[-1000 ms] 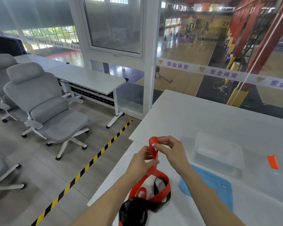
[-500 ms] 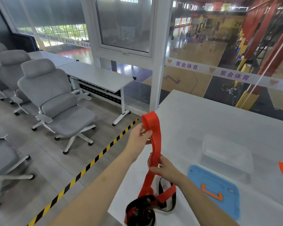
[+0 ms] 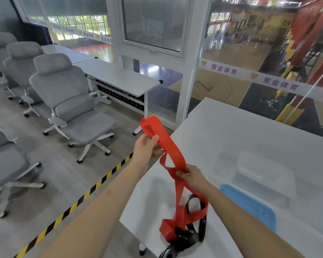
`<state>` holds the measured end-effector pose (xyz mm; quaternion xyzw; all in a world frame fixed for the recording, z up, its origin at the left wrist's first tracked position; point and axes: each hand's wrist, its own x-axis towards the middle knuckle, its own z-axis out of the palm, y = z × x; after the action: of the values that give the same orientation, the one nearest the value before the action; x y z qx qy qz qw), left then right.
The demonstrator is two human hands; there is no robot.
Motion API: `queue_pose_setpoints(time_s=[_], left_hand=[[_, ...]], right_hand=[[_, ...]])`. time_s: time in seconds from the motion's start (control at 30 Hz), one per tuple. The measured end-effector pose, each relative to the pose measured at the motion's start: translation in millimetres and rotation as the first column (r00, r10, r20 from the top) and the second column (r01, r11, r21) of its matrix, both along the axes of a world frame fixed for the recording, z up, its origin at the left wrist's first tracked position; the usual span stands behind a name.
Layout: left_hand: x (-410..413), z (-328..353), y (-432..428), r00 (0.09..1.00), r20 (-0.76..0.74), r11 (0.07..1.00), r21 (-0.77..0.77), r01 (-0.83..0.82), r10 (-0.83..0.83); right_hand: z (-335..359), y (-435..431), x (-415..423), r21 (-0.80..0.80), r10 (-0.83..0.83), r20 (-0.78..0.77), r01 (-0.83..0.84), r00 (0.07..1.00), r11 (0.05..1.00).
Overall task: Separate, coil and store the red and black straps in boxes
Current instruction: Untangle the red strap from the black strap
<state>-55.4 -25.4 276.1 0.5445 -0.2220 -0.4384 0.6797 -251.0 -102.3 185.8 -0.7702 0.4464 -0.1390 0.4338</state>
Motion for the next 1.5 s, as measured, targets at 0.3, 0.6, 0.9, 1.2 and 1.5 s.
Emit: queue_pose_setpoints(time_s=[0.3, 0.6, 0.9, 1.2, 1.5], left_hand=[[-23, -134, 49, 0.956, 0.178, 0.872, 0.472, 0.126, -0.234], [-98, -253, 117, 0.54, 0.103, 0.332, 0.877, 0.348, -0.836], [-100, -247, 116, 0.334, 0.506, 0.564, 0.819, 0.102, -0.795], [-40, -248, 100, 0.471, 0.536, 0.637, 0.768, 0.072, -0.7], [-41, -268, 117, 0.582, 0.496, 0.653, 0.753, 0.082, -0.645]], right_hand=[[4, 2, 4, 0.096, -0.214, 0.155, 0.201, 0.965, 0.975], [24, -19, 8, 0.042, -0.216, 0.056, 0.214, 0.975, 0.976], [102, -27, 14, -0.066, -0.158, 0.153, 0.17, 0.976, 0.983], [27, -20, -11, -0.18, 0.056, -0.248, -0.103, 0.967, 0.978], [-68, 16, -9, -0.118, 0.241, -0.562, -0.365, 0.791, 0.923]])
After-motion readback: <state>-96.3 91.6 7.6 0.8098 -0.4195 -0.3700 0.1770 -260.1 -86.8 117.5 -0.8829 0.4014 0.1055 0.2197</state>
